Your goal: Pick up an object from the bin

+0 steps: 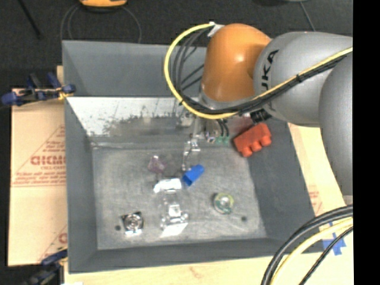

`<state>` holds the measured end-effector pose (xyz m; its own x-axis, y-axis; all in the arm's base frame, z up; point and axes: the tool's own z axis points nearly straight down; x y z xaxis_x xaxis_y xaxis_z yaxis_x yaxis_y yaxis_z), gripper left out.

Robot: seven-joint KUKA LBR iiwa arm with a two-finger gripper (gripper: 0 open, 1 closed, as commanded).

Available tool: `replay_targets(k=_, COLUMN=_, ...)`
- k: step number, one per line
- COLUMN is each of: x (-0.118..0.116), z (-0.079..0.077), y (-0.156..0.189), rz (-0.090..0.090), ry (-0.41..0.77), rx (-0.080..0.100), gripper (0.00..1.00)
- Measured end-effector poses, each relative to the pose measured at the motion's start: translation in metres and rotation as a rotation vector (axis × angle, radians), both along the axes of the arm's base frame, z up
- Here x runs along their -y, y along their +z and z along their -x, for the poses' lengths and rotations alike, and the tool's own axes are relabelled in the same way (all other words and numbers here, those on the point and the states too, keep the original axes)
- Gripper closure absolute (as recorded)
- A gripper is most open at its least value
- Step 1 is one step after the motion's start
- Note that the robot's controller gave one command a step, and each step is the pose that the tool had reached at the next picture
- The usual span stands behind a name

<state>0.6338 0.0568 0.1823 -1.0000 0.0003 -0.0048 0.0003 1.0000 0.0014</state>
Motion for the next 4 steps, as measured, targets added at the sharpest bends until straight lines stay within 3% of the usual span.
replay_targets(k=1, x=-0.0059, z=-0.016, y=-0.1077, rz=-0.001, ry=-0.085, rx=0.0, gripper=0.0)
replay_targets(k=2, x=-0.0058, z=-0.0166, y=-0.1033, rz=-0.001, ry=-0.084, rx=0.001, gripper=1.0)
replay_targets(k=3, x=-0.0057, z=-0.0162, y=-0.1042, rz=0.0, ry=-0.085, rx=0.0, gripper=0.0)
replay_targets(k=4, x=-0.0057, z=-0.0167, y=-0.1037, rz=-0.001, ry=-0.085, rx=0.002, gripper=1.0)
